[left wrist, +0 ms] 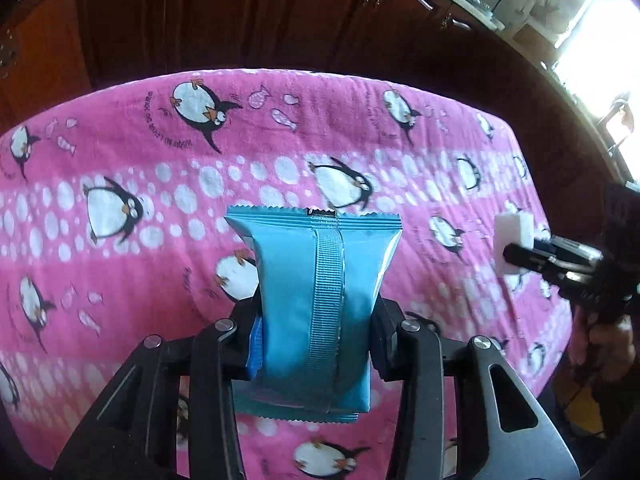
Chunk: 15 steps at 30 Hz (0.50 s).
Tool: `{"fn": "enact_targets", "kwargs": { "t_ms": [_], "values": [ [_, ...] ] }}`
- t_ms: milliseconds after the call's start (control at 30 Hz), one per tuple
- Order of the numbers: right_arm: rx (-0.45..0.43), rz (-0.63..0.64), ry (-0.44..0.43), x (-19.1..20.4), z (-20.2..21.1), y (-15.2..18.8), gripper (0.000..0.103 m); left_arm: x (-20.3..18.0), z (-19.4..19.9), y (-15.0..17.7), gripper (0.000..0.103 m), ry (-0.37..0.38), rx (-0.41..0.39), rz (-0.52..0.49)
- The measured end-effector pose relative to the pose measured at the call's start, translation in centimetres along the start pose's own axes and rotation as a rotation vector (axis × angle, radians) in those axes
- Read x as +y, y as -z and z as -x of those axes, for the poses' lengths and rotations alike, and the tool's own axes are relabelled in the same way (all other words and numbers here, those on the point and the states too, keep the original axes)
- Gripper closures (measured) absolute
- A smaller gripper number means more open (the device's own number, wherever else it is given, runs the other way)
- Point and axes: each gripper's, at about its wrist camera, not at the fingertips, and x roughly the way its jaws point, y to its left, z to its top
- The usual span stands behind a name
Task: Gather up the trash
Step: 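Grasp the blue wet-wipe packet with the left tool while the right tool grasps the white sponge, then carry the packet and sponge to the white bin and open both tools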
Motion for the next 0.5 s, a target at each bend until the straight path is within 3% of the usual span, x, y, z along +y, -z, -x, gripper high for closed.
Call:
{"fn": "enact_targets", "kwargs": {
  "t_ms": [167, 500],
  "values": [
    [-0.016, -0.015, 0.002, -1.4, 2.2, 2.3, 0.067, -2.9, 1.9, 0.2, 0.065, -0.023, -0.034, -0.047],
    [-0.064, -0.061, 0.050, -5.6, 7.1, 5.1, 0.067, -13.5, 1.6, -0.1, 0.065, -0.006, -0.059, -0.219]
  ]
}}
